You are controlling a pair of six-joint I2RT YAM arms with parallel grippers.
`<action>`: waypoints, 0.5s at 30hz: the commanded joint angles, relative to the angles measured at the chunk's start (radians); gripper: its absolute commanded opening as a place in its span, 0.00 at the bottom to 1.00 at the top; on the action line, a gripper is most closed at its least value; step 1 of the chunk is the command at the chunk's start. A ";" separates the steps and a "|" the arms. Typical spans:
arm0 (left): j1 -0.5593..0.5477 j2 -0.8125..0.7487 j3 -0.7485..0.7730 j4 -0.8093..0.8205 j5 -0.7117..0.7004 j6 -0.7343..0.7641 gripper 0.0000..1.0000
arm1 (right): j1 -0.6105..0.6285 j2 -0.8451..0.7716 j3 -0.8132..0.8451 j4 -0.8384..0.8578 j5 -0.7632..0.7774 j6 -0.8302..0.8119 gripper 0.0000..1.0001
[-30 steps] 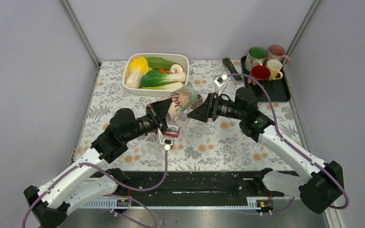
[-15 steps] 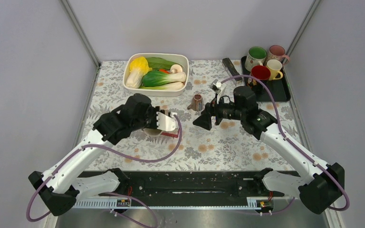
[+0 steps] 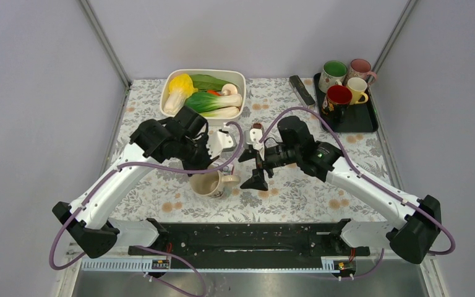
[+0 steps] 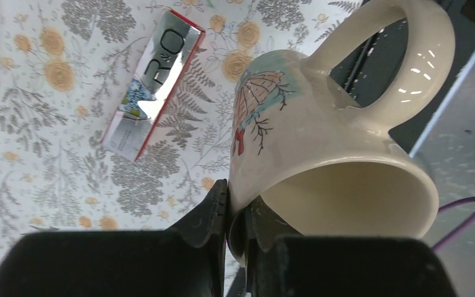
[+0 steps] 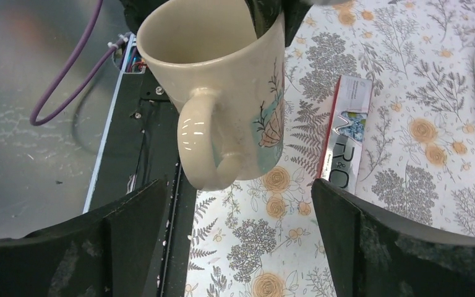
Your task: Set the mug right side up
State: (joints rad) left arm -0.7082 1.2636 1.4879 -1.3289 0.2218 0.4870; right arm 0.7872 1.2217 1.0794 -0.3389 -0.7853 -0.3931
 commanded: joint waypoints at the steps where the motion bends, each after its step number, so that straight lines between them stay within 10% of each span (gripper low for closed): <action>1: 0.006 -0.006 0.085 0.020 0.116 -0.140 0.00 | 0.025 0.014 0.028 0.004 -0.091 -0.108 0.97; 11: 0.014 0.034 0.141 0.033 0.216 -0.248 0.00 | 0.101 0.068 0.043 0.076 -0.007 -0.100 0.81; 15: 0.014 0.034 0.144 0.028 0.204 -0.234 0.00 | 0.101 0.074 0.052 0.077 0.003 -0.090 0.30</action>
State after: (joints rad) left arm -0.7002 1.3132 1.5627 -1.3617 0.3336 0.2970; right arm 0.8791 1.2919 1.0828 -0.3088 -0.8062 -0.4824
